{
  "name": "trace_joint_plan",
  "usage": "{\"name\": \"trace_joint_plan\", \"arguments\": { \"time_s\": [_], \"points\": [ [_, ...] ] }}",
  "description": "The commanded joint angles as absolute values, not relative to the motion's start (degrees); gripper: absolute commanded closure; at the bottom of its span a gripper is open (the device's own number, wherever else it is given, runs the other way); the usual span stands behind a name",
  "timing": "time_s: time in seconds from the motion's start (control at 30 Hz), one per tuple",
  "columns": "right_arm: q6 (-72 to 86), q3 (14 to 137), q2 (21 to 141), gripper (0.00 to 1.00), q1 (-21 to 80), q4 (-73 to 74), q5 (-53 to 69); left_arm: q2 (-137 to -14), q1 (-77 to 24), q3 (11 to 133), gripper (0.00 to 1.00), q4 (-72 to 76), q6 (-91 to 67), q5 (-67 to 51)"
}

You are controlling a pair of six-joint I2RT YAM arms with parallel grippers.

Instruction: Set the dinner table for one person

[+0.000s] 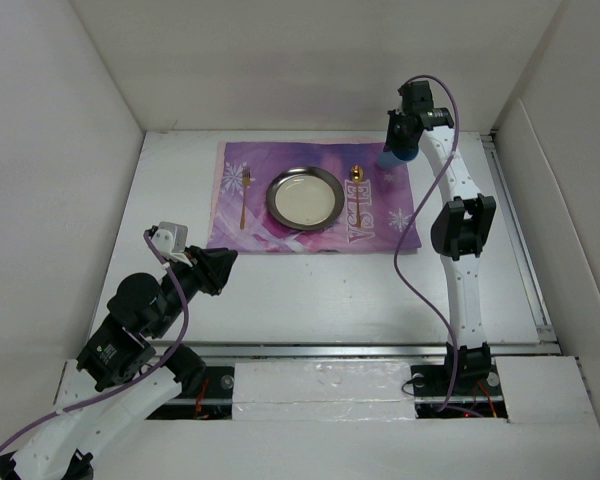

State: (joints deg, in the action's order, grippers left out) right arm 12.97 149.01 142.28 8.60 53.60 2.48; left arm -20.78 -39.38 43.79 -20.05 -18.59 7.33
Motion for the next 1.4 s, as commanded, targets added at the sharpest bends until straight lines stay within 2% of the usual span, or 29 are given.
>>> {"name": "trace_joint_plan", "arguments": {
  "time_s": [0.0, 0.33, 0.4, 0.43, 0.5, 0.53, 0.6, 0.63, 0.73, 0.93, 1.37],
  "points": [
    [13.0, 152.0, 143.6, 1.00, 8.2, 50.4, 4.4, -21.3, -39.2, 44.3, 0.78, -18.7, -19.2, 8.6],
    [13.6, 152.8, 146.1, 0.99, 8.7, 48.3, 3.4, -21.8, -39.2, 44.3, 0.79, -18.6, -19.2, 9.1],
    [14.0, 151.6, 145.2, 0.92, 8.7, 46.9, 2.8, -22.1, -39.2, 44.2, 0.79, -18.8, -19.3, 9.1],
    [14.0, 151.2, 144.8, 0.80, 9.2, 45.2, 2.1, -22.1, -39.2, 44.2, 0.79, -18.7, -19.2, 9.0],
    [14.2, 149.3, 143.4, 0.69, 9.2, 43.0, 1.8, -22.2, -39.2, 44.2, 0.79, -18.5, -19.2, 9.3],
    [14.4, 149.4, 143.0, 0.59, 9.2, 41.5, 1.7, -22.3, -39.2, 44.3, 0.79, -18.7, -19.3, 9.5],
    [15.1, 150.5, 142.9, 0.54, 9.2, 40.7, 2.3, -22.8, -39.2, 44.4, 0.79, -18.9, -19.3, 9.3],
    [15.3, 150.8, 142.7, 0.48, 9.8, 40.0, 2.4, -22.9, -39.2, 44.4, 0.79, -18.8, -19.3, 9.1],
    [15.6, 150.7, 142.1, 0.41, 9.8, 38.2, 2.8, -22.9, -39.2, 44.4, 0.79, -18.8, -19.4, 9.6],
    [15.9, 151.4, 142.7, 0.37, 9.8, 37.0, 2.4, -23.2, -39.2, 44.3, 0.79, -18.9, -19.4, 9.5],
    [16.8, 151.3, 140.2, 0.36, 10.3, 33.7, 3.0, -23.2, -39.2, 44.4, 0.79, -18.9, -19.4, 9.4]
  ]
}}
